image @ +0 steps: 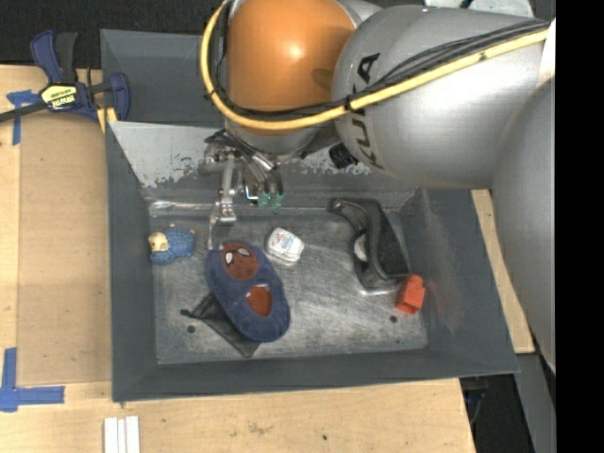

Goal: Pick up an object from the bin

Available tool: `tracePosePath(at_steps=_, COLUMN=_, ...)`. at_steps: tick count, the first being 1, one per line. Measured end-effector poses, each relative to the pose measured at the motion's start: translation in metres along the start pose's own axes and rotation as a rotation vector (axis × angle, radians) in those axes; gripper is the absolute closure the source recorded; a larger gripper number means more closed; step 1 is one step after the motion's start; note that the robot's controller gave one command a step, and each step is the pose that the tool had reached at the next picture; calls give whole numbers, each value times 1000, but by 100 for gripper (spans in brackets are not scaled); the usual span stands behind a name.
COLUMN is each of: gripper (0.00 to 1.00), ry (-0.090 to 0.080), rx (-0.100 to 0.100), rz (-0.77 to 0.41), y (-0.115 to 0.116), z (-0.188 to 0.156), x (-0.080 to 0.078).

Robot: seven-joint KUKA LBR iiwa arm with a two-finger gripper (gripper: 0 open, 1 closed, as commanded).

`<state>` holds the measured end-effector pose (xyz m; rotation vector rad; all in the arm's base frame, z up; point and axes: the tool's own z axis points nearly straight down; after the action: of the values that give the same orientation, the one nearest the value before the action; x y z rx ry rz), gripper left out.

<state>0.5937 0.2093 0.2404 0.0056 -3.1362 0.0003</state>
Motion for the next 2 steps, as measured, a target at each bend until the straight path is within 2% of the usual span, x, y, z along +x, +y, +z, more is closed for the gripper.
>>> tracePosePath(at_steps=1, gripper=0, ry=-1, rx=2, rz=-164, y=-24, z=130, x=-13)
tracePosePath(at_steps=2, gripper=0, ry=-29, rx=-16, rz=-85, y=-65, z=162, x=29)
